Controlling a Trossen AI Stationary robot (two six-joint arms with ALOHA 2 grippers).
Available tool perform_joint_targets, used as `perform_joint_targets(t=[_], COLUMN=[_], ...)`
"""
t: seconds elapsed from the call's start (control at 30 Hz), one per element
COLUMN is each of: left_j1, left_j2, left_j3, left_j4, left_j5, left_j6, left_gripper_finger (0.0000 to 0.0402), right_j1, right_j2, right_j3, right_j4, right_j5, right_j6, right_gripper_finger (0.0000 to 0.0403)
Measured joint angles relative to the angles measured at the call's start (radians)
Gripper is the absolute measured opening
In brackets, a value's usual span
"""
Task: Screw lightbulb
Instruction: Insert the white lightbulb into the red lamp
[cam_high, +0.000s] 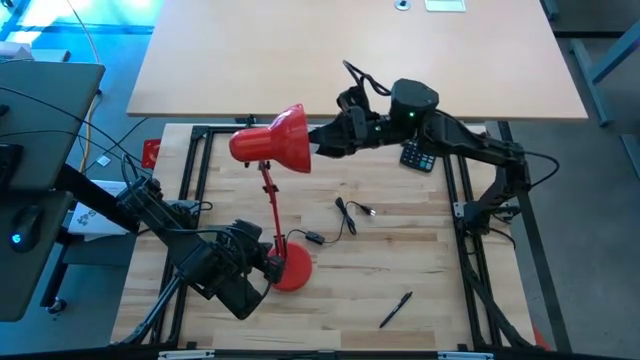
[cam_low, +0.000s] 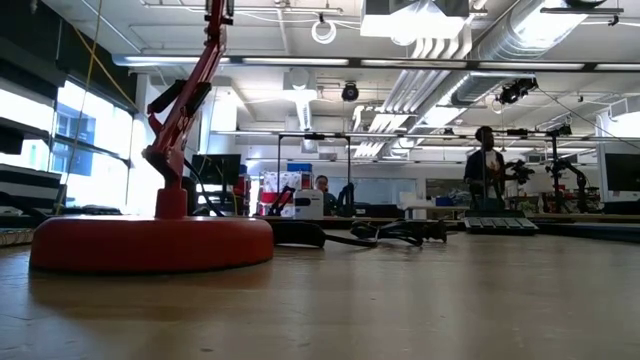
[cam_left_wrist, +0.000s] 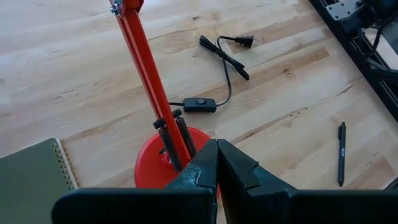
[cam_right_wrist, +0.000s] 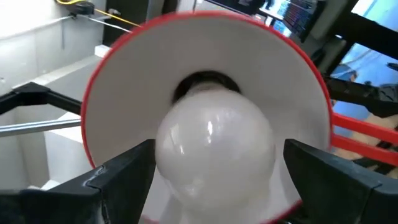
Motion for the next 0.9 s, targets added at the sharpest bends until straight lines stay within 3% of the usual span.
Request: perform_joint_targets(t=[0.4,0.7,0.9], left_j1=[0.0,0.0,0.0], left_j2=[0.0,0.0,0.0], left_j3=[0.0,0.0,0.0], left_j4=[0.001,0.001,0.004], left_j5=[0.0,0.0,0.0], left_j6=[0.0,0.0,-0.019], left_gripper_finger=[0.0,0.0,0.0], right_j1=[-0.004,-0.005,-0.005], right_j2=[0.008,0.008,0.008], right_j3=[0.0,0.0,0.0], right_j4=[0.024,0.025,0.024], right_j5=[0.008,0.009,-0.008], right_j6=[0.001,-0.002,-0.079], right_gripper_finger=[0.0338,0.0257,0.025])
